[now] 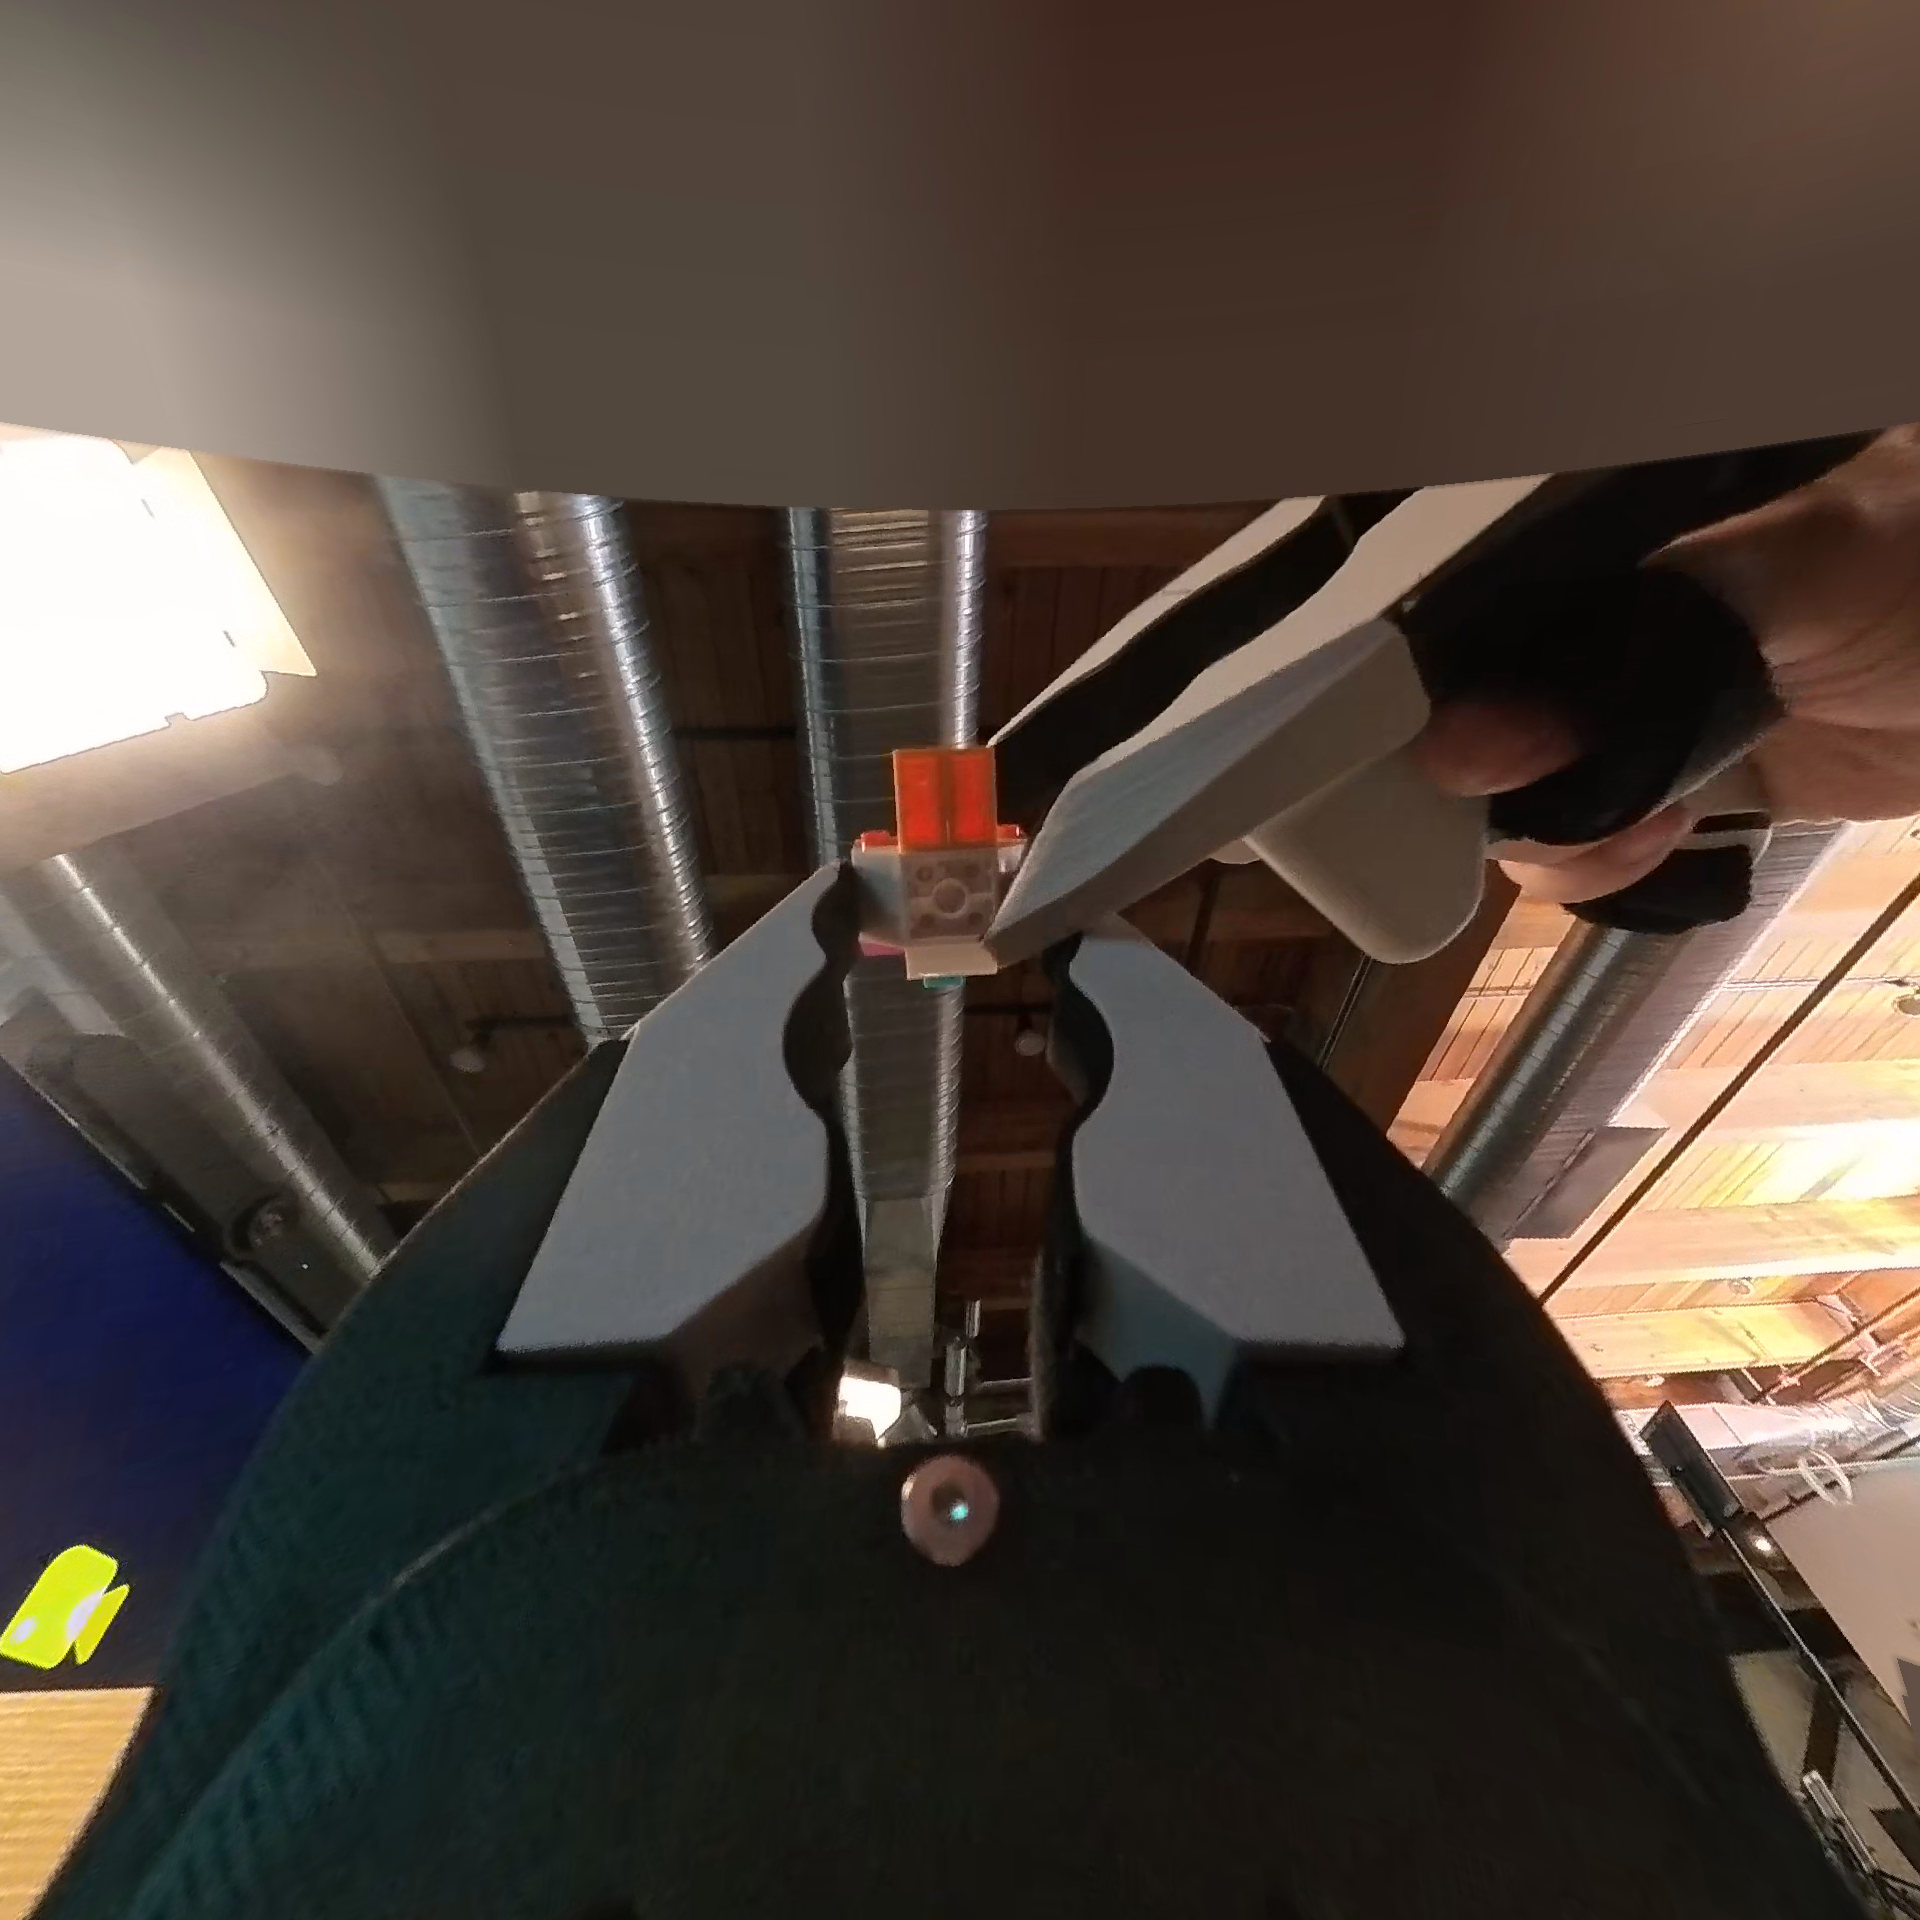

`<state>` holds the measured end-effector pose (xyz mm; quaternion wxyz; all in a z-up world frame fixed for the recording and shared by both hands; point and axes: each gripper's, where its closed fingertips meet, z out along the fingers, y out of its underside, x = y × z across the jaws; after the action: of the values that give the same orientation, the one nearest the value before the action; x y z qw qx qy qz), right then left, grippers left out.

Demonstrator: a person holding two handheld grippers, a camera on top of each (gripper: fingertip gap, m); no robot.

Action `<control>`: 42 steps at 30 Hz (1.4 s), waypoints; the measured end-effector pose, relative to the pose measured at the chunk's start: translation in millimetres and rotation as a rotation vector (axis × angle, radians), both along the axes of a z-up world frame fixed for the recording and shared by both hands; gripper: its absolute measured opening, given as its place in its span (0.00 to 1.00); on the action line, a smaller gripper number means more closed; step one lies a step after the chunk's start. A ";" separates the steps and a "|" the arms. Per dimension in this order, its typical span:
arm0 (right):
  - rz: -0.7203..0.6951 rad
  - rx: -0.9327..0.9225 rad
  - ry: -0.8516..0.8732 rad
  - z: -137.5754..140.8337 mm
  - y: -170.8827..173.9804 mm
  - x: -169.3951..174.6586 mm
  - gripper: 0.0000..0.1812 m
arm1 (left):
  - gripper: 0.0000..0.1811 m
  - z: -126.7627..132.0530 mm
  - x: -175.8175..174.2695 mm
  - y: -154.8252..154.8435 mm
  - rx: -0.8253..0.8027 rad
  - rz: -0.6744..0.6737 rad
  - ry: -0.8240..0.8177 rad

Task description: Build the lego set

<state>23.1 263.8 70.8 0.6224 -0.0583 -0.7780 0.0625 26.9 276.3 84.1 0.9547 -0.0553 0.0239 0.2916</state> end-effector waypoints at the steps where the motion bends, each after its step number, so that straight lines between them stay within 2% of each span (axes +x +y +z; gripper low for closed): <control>1: -0.002 0.002 -0.001 -0.5 0.4 0.2 0.26 | 0.18 -0.1 -0.2 0.4 -0.001 0.000 -0.001; 14: -0.027 -0.058 0.043 5.5 0.3 1.4 0.19 | 0.18 0.1 4.3 0.7 -0.001 0.014 0.013; 24: 0.003 -0.172 0.066 6.3 -5.7 2.2 0.19 | 0.18 1.9 9.2 -5.9 0.018 0.005 0.024; 33: 0.027 -0.161 0.093 9.0 -8.4 5.2 0.23 | 0.18 2.0 14.9 -8.1 0.026 0.011 0.046; 42: 0.053 -0.130 0.078 6.8 -10.2 8.8 0.19 | 0.18 1.2 12.7 -7.5 0.026 -0.001 0.037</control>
<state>31.9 253.6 77.6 0.6452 -0.0755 -0.7489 0.1313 39.6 268.8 85.3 0.9548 -0.0376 0.0380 0.2924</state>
